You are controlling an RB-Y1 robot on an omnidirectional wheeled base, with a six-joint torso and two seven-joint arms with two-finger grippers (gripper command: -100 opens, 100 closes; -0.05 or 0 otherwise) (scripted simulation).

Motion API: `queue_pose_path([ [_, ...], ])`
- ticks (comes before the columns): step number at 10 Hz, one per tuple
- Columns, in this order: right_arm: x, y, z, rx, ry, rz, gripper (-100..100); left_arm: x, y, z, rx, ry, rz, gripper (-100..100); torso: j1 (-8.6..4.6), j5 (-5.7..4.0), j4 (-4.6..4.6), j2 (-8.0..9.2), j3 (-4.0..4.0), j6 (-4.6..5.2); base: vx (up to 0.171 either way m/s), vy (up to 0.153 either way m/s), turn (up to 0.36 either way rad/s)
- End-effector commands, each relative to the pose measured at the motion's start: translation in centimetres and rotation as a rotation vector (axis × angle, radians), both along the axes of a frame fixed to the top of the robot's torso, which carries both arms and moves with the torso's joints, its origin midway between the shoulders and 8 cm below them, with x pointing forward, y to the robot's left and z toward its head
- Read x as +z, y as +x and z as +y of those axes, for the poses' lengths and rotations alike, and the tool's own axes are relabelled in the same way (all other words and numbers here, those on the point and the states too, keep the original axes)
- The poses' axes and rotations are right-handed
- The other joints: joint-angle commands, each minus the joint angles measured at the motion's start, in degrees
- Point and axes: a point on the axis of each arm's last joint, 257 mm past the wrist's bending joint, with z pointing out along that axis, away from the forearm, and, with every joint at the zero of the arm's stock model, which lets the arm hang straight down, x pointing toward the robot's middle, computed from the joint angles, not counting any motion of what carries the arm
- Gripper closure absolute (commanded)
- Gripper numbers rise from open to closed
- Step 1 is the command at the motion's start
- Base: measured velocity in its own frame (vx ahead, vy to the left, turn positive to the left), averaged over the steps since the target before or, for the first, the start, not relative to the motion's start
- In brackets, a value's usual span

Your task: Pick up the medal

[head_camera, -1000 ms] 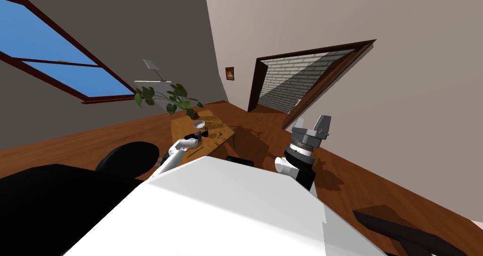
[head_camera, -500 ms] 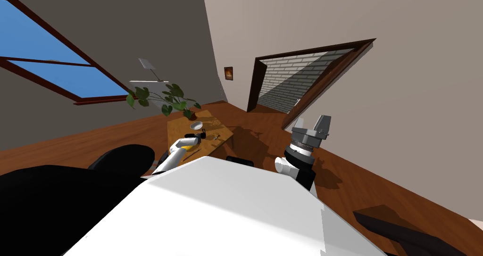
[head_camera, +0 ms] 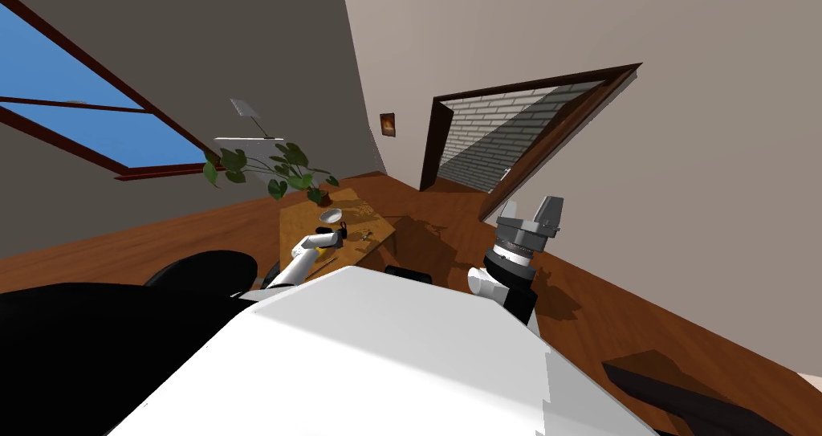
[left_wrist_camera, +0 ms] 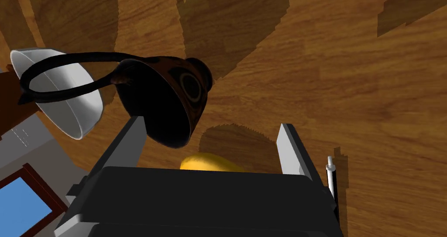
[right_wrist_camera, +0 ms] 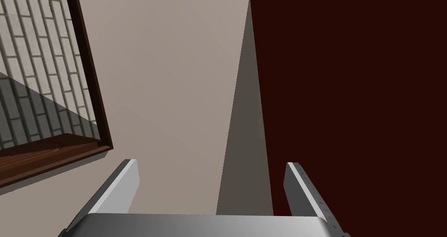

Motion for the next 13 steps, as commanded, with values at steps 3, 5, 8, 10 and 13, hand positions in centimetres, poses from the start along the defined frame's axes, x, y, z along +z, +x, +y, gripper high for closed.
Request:
queue_pose_path([
  [3,0.0,0.0,0.0,0.0,0.0,0.0,0,-1.8,-1.0,-1.5,0.094,-0.122,0.058,-100,0.0,0.0,-0.01,-0.05,-0.03,0.0,0.061,-0.016,-0.013],
  [5,0.0,0.0,0.0,0.0,0.0,0.0,0,-2.6,-1.3,-2.4,0.133,-0.176,0.081,-100,-0.04,-0.01,-0.01,-0.04,-0.03,0.0,0.061,-0.021,-0.009],
  [8,0.0,0.0,0.0,0.0,0.0,0.0,0,-3.6,-2.0,-3.3,0.176,-0.232,0.114,-100,-0.01,0.0,-0.01,-0.06,-0.04,0.0,0.058,-0.012,-0.007],
  [10,0.0,0.0,0.0,0.0,0.0,0.0,0,-4.1,-2.2,-4.3,0.21,-0.281,0.136,-100,-0.01,0.0,-0.01,-0.06,-0.03,0.0,0.054,-0.012,-0.005],
  [13,0.0,0.0,0.0,0.0,0.0,0.0,0,-4.9,-2.1,-7.2,0.287,-0.405,0.18,-100,-0.01,0.0,-0.02,-0.09,-0.05,0.0,0.073,-0.012,-0.007],
])
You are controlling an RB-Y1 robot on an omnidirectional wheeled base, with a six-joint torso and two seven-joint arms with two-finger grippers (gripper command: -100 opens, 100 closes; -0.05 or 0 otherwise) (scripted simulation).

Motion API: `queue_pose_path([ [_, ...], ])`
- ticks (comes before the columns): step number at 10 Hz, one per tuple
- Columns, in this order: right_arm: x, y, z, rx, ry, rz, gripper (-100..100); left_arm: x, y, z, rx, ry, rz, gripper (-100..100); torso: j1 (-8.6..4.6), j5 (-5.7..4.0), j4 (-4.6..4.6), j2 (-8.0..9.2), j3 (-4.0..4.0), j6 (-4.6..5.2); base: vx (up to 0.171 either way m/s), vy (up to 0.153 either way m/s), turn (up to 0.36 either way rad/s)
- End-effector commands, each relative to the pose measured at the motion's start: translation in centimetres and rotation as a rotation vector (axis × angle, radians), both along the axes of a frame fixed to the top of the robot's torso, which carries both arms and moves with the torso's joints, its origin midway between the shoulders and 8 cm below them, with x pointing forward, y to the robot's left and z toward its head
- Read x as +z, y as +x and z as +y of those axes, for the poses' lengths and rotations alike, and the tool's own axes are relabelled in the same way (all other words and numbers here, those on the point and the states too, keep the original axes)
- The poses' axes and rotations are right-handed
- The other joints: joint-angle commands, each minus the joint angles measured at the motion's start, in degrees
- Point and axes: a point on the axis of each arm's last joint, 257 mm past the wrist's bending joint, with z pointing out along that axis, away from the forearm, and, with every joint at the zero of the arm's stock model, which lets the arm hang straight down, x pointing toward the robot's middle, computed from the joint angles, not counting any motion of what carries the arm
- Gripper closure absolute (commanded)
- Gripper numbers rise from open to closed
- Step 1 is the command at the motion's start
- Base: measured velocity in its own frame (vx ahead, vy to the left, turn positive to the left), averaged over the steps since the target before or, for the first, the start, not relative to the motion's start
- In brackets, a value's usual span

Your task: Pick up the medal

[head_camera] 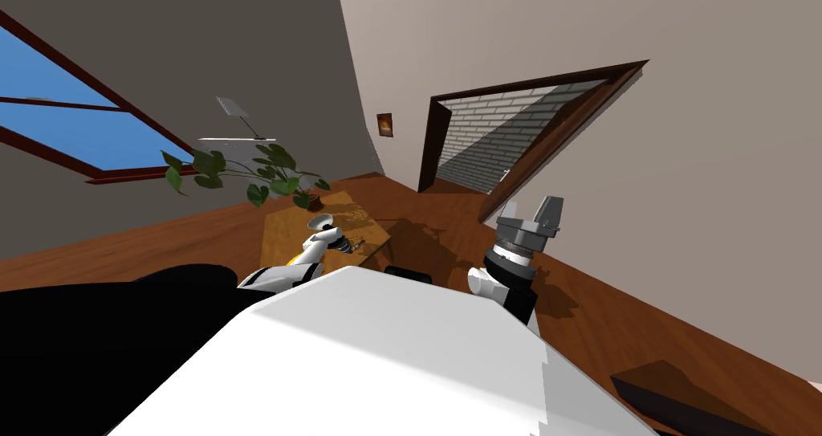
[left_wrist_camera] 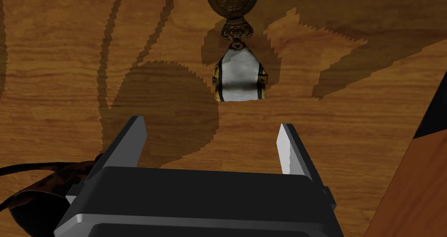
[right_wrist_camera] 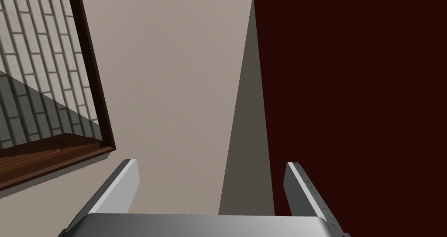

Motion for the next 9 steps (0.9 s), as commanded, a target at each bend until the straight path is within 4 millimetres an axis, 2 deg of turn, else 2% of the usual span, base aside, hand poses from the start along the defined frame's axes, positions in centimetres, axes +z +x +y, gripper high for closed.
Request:
queue_pose_path([
  [1,0.0,0.0,0.0,0.0,0.0,0.0,0,-0.2,0.1,-1.4,0.038,-0.06,0.024,-100,0.0,0.0,0.0,0.0,0.0,0.0,0.093,-0.008,-0.007],
  [5,0.0,0.0,0.0,0.0,0.0,0.0,0,-0.5,0.3,-3.7,0.088,-0.142,0.054,-100,0.04,0.0,0.02,0.15,0.08,-0.02,0.058,-0.004,-0.006],
  [6,0.0,0.0,0.0,0.0,0.0,0.0,0,-0.5,0.1,-3.2,0.079,-0.127,0.049,-100,0.06,0.01,0.03,0.17,0.09,-0.02,0.022,0.002,-0.004],
  [7,0.0,0.0,0.0,0.0,0.0,0.0,0,-0.5,0.1,-3.3,0.081,-0.13,0.05,0,0.06,0.01,0.04,0.25,0.13,-0.03,0.0,0.0,0.0],
  [8,0.0,0.0,0.0,0.0,0.0,0.0,0,-0.8,0.4,-4.1,0.024,-0.127,0.055,-100,0.06,0.01,0.06,0.31,0.17,-0.03,0.105,-0.002,0.263],
  [9,0.0,0.0,0.0,0.0,0.0,0.0,0,-0.8,0.4,-4.1,0.018,-0.127,0.055,-100,0.04,0.01,0.01,0.05,0.04,-0.08,0.131,-0.006,0.333],
])
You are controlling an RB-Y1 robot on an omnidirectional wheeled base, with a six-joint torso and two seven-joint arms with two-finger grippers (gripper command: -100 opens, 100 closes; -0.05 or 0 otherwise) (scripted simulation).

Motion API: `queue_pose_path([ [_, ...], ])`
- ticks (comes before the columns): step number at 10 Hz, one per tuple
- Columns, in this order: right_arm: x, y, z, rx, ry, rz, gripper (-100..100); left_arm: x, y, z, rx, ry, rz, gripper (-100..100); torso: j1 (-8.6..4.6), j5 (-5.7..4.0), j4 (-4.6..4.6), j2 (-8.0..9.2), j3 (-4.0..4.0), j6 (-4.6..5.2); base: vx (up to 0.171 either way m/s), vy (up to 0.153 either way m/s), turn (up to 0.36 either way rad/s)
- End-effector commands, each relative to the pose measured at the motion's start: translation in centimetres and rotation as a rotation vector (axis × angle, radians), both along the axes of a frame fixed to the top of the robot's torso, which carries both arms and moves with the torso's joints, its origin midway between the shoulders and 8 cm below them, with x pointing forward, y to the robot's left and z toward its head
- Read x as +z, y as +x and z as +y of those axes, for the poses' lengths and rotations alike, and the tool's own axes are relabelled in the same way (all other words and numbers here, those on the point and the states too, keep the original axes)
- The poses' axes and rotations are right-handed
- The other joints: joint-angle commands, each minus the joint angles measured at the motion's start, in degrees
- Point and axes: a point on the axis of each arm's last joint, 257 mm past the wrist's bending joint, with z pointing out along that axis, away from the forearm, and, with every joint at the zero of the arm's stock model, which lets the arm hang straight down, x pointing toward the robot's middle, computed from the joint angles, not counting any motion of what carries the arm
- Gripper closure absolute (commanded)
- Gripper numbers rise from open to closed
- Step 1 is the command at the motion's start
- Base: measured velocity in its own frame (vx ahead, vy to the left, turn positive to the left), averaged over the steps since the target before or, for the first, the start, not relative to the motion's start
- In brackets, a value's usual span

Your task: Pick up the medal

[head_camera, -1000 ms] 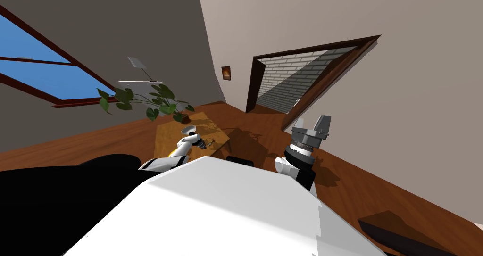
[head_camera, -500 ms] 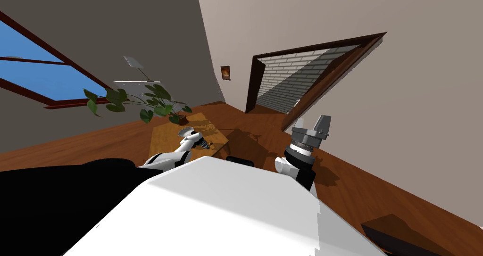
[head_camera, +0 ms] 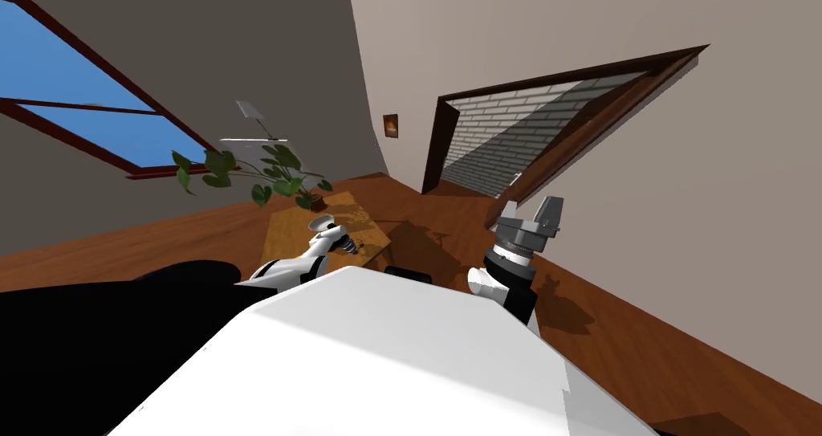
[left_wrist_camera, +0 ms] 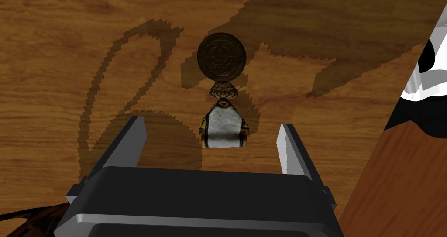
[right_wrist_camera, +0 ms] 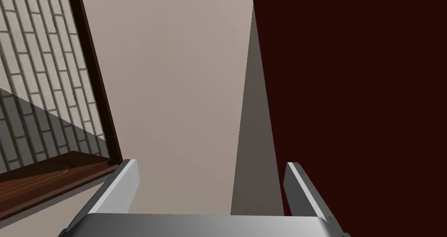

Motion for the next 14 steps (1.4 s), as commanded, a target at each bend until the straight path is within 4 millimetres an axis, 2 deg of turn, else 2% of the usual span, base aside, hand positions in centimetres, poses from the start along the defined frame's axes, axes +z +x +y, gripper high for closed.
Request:
queue_pose_path([
  [1,0.0,0.0,0.0,0.0,0.0,0.0,0,-0.3,0.4,-1.0,-0.057,0.0,0.001,-100,0.0,0.0,0.0,0.0,0.0,0.0,0.171,-0.024,0.371],
  [2,0.0,0.0,0.0,0.0,0.0,0.0,0,-0.3,0.4,-1.0,-0.077,0.002,0.0,-100,-0.06,-0.01,-0.03,-0.17,-0.09,0.0,0.147,-0.041,0.284],
  [3,0.0,0.0,0.0,0.0,0.0,0.0,0,-0.6,0.6,-1.9,-0.116,0.0,0.002,-100,-0.1,-0.02,-0.03,-0.14,-0.08,0.03,0.157,-0.027,0.325],
  [8,0.0,0.0,0.0,0.0,0.0,0.0,0,-1.1,1.1,-3.7,-0.267,0.003,0.001,-100,-0.29,-0.05,0.03,0.14,0.08,0.02,0.063,-0.093,0.303],
  [14,0.0,0.0,0.0,0.0,0.0,0.0,0,-1.1,1.1,-3.7,-0.267,0.003,0.001,-100,0.12,0.02,0.08,0.37,0.21,0.07,0.002,-0.003,0.009],
])
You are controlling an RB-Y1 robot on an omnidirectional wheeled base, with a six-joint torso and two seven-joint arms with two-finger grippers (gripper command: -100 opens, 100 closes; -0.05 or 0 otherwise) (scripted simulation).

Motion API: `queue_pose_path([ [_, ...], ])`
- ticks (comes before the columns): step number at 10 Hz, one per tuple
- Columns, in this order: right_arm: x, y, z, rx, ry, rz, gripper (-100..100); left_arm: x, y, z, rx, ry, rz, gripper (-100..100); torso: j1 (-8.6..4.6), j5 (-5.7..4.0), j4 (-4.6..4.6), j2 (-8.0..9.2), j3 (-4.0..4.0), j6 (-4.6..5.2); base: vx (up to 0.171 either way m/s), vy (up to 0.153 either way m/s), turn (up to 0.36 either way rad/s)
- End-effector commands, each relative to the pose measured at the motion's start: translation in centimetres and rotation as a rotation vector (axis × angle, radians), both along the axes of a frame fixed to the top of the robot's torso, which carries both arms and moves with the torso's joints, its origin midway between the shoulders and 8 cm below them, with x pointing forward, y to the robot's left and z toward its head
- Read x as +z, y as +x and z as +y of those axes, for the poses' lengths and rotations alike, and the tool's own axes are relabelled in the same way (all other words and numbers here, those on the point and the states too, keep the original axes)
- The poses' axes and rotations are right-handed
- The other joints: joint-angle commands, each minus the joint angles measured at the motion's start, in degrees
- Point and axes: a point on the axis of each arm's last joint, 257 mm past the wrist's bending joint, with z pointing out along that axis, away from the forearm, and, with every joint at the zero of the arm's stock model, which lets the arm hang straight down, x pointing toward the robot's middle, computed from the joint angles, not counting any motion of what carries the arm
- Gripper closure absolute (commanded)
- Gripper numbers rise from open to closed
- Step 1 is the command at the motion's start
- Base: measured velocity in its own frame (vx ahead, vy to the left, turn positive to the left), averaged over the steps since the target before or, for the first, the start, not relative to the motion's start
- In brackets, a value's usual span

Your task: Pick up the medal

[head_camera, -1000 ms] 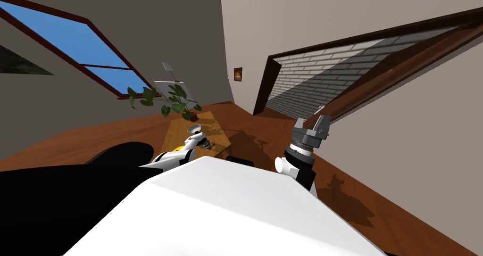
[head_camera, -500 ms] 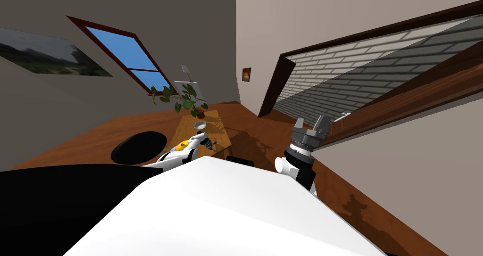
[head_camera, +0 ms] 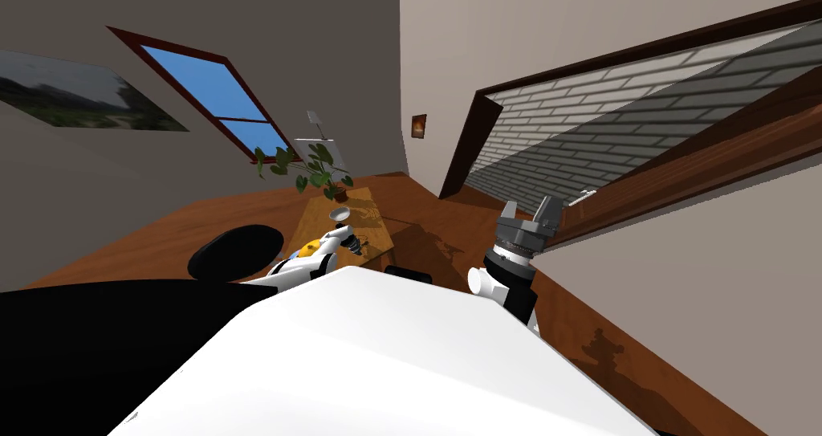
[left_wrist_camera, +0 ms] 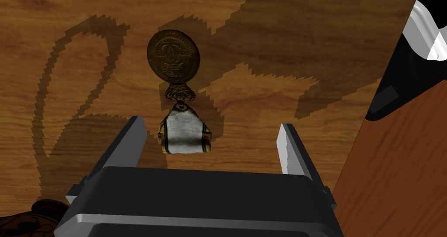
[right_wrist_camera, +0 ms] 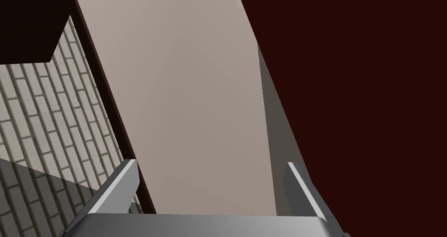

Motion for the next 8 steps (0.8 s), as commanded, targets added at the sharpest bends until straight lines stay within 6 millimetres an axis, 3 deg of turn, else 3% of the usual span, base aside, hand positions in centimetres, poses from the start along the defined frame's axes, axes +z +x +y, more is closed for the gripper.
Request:
queue_pose_path([
  [1,0.0,0.0,0.0,0.0,0.0,0.0,0,0.0,0.0,0.0,0.0,0.0,0.0,-100,0.0,0.0,0.0,0.0,0.0,0.0,-0.004,0.007,-0.02],
  [5,0.0,0.0,0.0,0.0,0.0,0.0,0,-2.1,-1.0,-1.7,-0.004,0.002,0.0,-100,0.02,0.17,-0.08,-0.02,-0.05,0.05,-0.002,0.003,-0.008],
  [6,0.0,0.0,0.0,0.0,0.0,0.0,0,-1.5,-0.6,-0.9,-0.003,0.008,-0.007,-100,0.04,0.32,-0.18,-0.03,-0.11,0.05,0.0,0.0,0.0],
  [7,0.0,0.0,0.0,0.0,0.0,0.0,0,-1.6,-0.6,-1.0,-0.003,0.01,-0.009,100,0.06,0.32,-0.19,-0.07,-0.13,0.05,0.0,0.0,0.0],
  [8,0.0,0.0,0.0,0.0,0.0,0.0,0,-1.5,-0.4,-0.8,-0.003,0.012,-0.012,100,0.04,0.35,-0.23,-0.06,-0.15,0.02,0.0,0.0,0.0],
])
